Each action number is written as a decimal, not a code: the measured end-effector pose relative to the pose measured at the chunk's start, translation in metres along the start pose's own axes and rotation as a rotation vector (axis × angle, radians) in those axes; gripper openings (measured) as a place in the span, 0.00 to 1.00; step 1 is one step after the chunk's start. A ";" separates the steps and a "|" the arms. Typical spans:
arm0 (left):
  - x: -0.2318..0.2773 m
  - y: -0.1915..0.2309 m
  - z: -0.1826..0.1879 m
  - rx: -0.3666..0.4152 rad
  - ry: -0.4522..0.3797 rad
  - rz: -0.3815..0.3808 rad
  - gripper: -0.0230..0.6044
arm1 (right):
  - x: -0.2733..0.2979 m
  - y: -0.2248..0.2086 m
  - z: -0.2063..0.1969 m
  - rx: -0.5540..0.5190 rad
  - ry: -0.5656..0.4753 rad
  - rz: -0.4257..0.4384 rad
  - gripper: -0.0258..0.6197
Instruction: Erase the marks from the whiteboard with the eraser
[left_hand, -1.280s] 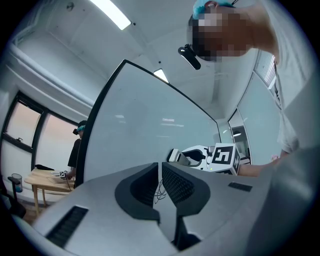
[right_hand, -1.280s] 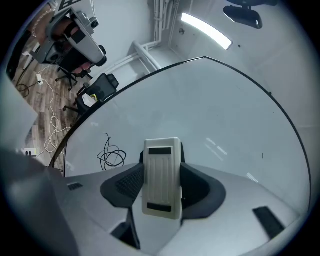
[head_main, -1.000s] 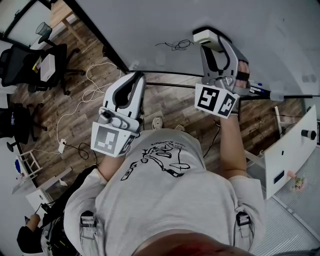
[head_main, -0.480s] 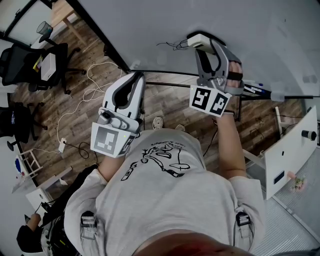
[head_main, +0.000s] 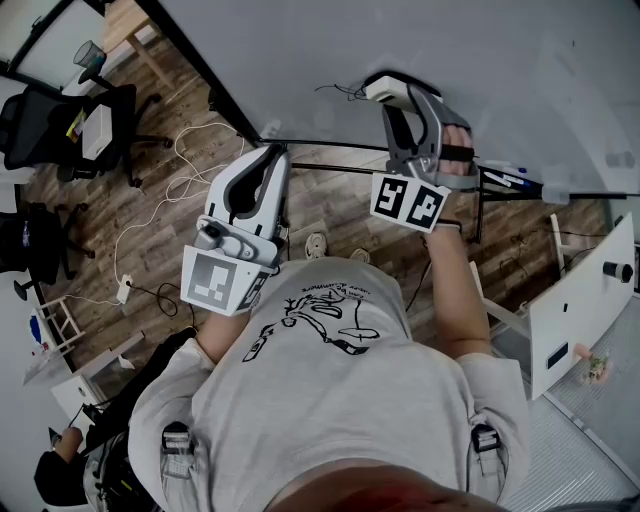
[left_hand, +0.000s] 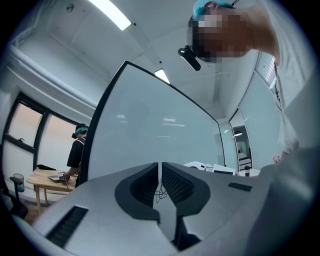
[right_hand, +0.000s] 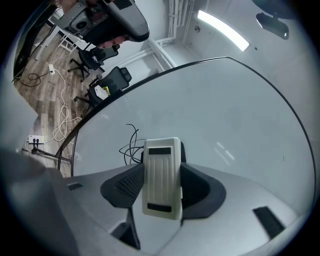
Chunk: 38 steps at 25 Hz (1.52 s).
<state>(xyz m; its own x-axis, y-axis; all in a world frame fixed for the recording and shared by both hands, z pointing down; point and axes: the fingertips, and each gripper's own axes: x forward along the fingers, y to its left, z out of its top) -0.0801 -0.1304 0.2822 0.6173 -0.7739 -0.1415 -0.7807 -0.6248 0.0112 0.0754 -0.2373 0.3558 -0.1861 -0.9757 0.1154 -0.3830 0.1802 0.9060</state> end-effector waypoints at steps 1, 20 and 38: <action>0.000 0.000 0.000 -0.001 0.000 0.000 0.10 | 0.000 0.001 0.000 -0.003 0.000 0.000 0.41; -0.003 0.005 0.001 -0.005 0.002 0.018 0.10 | 0.012 0.052 -0.006 -0.057 0.016 0.063 0.41; -0.009 0.009 -0.001 -0.008 0.006 0.031 0.10 | 0.025 0.117 -0.016 -0.089 0.054 0.208 0.41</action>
<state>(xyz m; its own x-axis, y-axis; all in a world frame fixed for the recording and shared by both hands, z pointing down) -0.0927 -0.1292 0.2846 0.5930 -0.7937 -0.1354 -0.7989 -0.6010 0.0236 0.0409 -0.2424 0.4711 -0.2029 -0.9244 0.3230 -0.2594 0.3688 0.8926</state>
